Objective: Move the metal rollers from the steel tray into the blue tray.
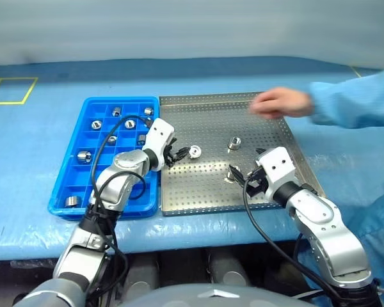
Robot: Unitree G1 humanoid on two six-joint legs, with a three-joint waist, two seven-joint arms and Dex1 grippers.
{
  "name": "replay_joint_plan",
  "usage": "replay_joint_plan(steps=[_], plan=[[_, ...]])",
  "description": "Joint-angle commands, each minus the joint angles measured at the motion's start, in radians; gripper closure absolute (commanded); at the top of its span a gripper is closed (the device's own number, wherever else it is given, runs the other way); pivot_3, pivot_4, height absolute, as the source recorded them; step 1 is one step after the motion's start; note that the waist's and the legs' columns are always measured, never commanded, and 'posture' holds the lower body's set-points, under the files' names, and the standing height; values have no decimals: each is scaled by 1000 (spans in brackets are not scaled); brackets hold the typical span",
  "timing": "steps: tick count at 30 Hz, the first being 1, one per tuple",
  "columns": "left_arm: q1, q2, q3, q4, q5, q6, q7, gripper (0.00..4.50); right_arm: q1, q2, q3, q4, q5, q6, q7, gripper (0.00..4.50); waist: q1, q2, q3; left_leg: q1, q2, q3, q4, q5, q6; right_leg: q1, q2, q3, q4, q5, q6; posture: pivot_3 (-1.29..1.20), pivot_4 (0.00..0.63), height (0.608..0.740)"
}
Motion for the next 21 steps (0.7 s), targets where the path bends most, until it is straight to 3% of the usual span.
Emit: replay_joint_plan(steps=[1,5,8,11,21], plan=[[-24,-41,-26,20,18,-20,12,1533,1,4,-11,-42,-9,-17,-10,0,-9,0,0,0,0,0,0,0,0,0,0,0,0,0,0,-196,150,740],[-30,-66,-52,53,47,-32,18,1533,-1,6,-4,-43,-14,-17,-10,0,-18,0,0,0,0,0,-1,0,0,-1,0,0,0,2,4,-200,150,740],[-27,-67,-82,64,76,-58,12,940,-2,5,-5,-42,-15,-18,-9,0,-24,0,0,0,0,0,-1,0,0,-1,0,0,0,2,4,-199,150,740],[-27,-79,-101,79,122,-78,47,35,-2,4,-6,-40,-19,-19,-7,0,-24,0,0,0,0,0,-1,0,0,0,0,0,0,2,4,-199,150,740],[-19,-118,-137,128,154,-51,44,35,-16,13,-1,-31,-27,-22,-8,0,-23,0,0,0,0,0,-1,0,0,0,0,0,0,2,4,-190,150,740]])
